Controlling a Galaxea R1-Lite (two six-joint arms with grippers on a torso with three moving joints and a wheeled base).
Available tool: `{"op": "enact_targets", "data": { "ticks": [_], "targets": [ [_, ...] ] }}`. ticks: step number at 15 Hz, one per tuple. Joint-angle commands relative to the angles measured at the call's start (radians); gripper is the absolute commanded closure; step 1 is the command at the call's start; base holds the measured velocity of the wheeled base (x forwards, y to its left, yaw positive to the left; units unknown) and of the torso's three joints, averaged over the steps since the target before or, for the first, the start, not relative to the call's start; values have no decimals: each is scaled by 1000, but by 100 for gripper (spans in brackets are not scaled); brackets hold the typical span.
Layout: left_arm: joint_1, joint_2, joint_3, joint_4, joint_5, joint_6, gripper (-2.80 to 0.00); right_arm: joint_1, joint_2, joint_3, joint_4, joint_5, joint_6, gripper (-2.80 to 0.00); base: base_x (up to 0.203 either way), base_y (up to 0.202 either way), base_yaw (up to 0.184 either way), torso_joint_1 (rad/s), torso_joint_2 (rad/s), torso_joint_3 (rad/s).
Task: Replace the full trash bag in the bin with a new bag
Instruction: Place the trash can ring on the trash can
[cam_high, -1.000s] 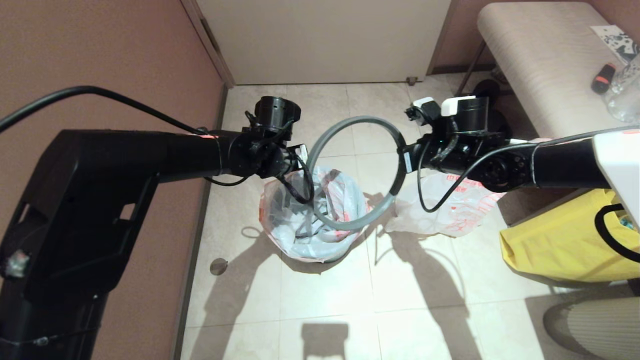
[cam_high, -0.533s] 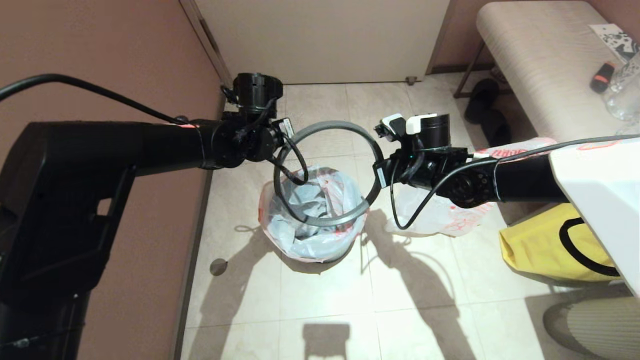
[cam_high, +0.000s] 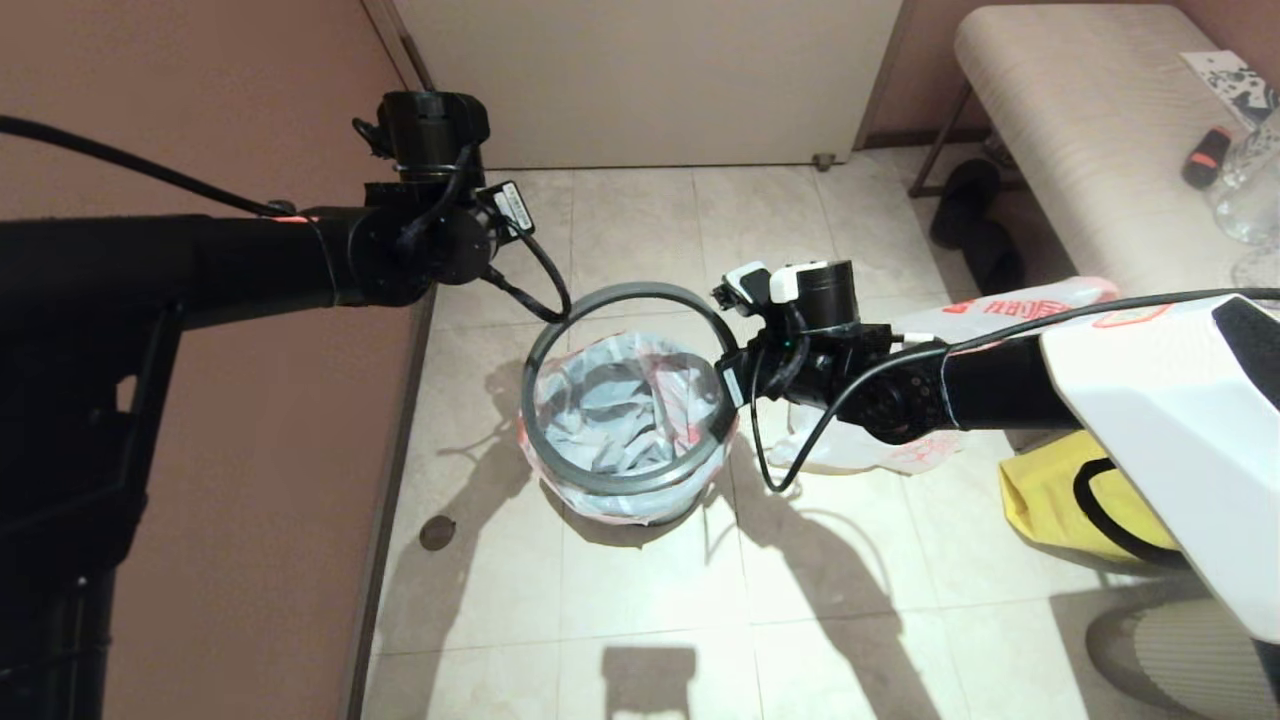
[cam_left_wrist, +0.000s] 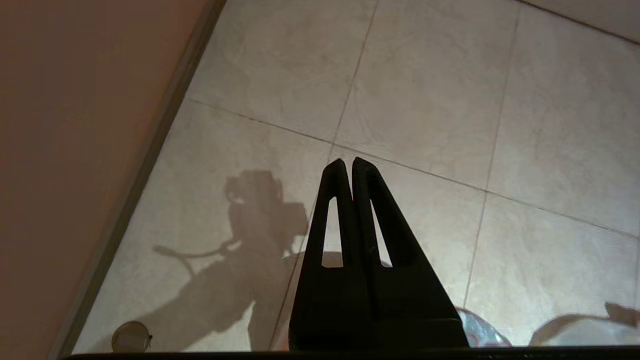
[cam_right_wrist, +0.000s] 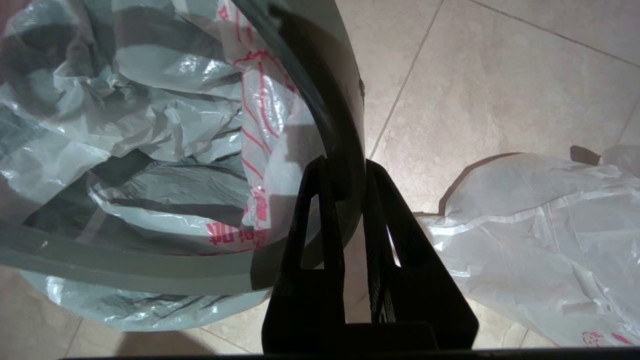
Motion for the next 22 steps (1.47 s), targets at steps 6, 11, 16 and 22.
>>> {"op": "enact_targets", "data": {
  "ticks": [6, 11, 16, 22],
  "targets": [
    [-18, -92, 48, 18, 0, -8, 0, 8, -17, -76, 189, -13, 10, 0, 0, 0, 0, 0, 0, 0],
    [-27, -112, 55, 18, 0, -8, 0, 46, -97, -178, 311, -43, 26, 0, 0, 0, 0, 0, 0, 0],
    [-37, -116, 71, 19, -13, -5, 0, 48, -118, -186, 537, -33, 12, 0, 0, 0, 0, 0, 0, 0],
    [-41, -115, 69, 16, -18, -4, 0, 17, -32, -186, 499, 104, -103, 0, 0, 0, 0, 0, 0, 0]
  ]
}}
